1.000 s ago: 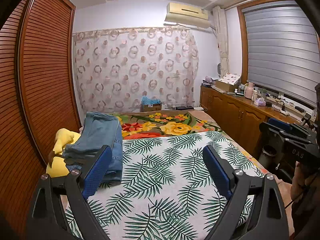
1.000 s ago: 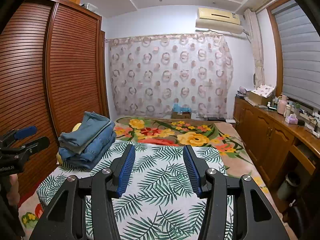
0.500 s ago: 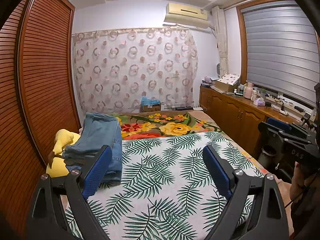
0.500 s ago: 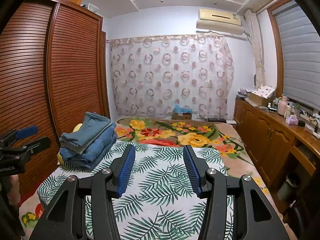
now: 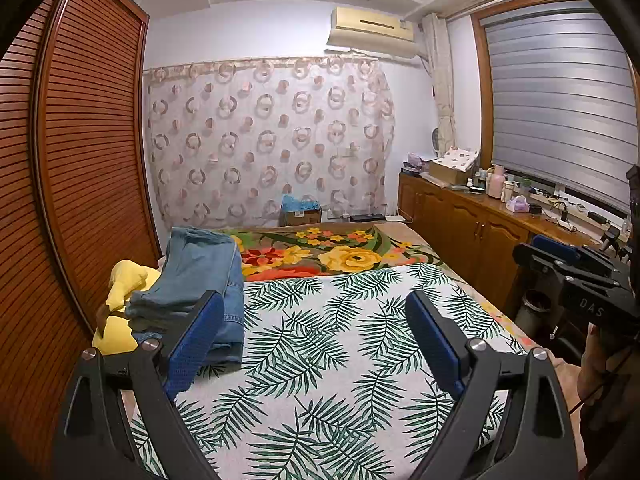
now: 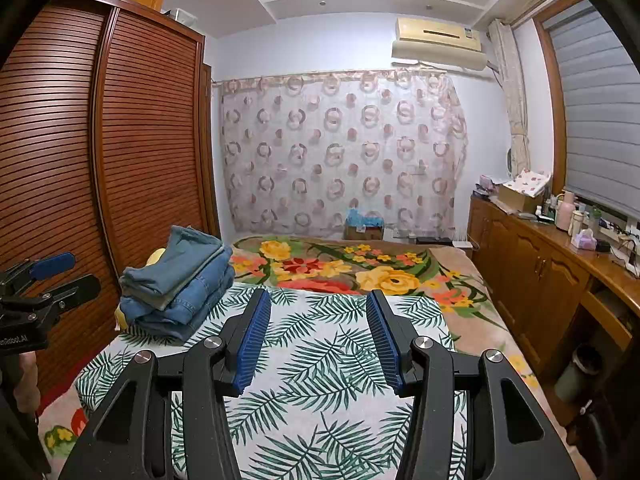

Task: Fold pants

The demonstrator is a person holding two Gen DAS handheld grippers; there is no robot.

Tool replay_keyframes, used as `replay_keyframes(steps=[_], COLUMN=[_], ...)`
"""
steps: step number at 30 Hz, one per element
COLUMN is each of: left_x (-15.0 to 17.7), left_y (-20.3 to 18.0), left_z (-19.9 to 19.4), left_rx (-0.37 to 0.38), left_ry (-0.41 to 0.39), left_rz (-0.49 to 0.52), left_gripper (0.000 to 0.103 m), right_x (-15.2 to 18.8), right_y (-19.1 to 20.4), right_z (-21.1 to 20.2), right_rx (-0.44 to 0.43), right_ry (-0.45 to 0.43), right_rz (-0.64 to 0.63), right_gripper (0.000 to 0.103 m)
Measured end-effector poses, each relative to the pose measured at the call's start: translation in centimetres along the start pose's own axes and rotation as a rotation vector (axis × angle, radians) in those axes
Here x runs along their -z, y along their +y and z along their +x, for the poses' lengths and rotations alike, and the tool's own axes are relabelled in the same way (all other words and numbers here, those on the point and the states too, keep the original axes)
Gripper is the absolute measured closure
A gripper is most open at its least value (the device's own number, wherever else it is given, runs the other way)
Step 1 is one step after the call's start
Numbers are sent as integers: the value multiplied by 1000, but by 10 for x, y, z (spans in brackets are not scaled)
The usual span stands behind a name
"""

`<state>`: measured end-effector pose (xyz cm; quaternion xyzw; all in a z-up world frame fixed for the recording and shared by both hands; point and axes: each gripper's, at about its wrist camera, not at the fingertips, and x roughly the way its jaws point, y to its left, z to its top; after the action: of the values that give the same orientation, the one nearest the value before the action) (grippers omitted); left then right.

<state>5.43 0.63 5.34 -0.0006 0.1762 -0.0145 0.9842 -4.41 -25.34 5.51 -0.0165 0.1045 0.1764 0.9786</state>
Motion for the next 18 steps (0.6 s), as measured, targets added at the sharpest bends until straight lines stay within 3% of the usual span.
replay_keyframes(steps=[18], left_x=[0], left_y=[0], left_z=[0], left_rx=[1], left_ry=[-1], left_rz=[0], left_gripper=[11], right_x=[1], right_y=[0], right_z=[1], right_rx=[-1], right_ry=[-1], right_rz=[-1], right_gripper=[51])
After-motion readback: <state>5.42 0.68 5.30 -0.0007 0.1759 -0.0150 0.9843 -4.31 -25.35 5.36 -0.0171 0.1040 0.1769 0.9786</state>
